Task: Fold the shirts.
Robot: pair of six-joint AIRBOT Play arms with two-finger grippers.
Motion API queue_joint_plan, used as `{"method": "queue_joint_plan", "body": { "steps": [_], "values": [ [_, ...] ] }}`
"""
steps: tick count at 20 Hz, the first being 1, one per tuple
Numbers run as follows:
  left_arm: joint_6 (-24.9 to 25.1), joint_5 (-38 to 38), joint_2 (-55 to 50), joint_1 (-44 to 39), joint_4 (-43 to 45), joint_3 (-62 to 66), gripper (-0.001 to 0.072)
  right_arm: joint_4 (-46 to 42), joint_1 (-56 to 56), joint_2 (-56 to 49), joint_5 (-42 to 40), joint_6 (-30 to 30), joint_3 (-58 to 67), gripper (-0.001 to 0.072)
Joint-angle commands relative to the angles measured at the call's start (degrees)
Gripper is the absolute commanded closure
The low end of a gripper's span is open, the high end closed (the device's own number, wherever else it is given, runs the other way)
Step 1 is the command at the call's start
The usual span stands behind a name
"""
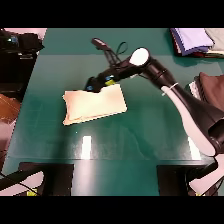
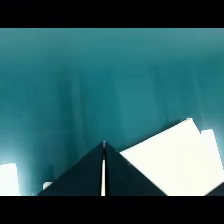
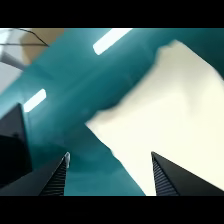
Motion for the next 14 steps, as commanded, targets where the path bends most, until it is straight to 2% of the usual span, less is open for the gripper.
{"method": "queue_joint_plan", "body": {
  "steps": [1, 5, 7, 11, 14],
  "values": [
    [0.2, -2.3, 0.5, 0.6, 0.1, 0.0, 0.0679, -6.6, -9.0, 1.8, 6.4, 4.8, -5.5, 0.0119],
    [0.5, -3.4, 0.5, 0.6, 0.0, 0.0, 0.0678, -7.4, -20.9, 4.4, 4.8, 9.9, -18.9, 0.0117],
    [0.5, -3.3, 0.5, 0.6, 0.0, 0.0, 0.0679, -6.7, -23.7, 4.0, 3.9, 10.1, -23.6, 0.0115],
    [0.7, -1.4, 0.5, 0.4, 0.0, 0.0, 0.0679, 2.3, -22.8, 0.2, 2.0, 7.1, -25.9, 0.0117],
    [2.0, -1.1, 0.5, -1.4, 0.0, 0.0, 0.0679, 7.7, -18.6, -4.8, 1.0, 6.2, -22.8, 0.0117]
  ]
}}
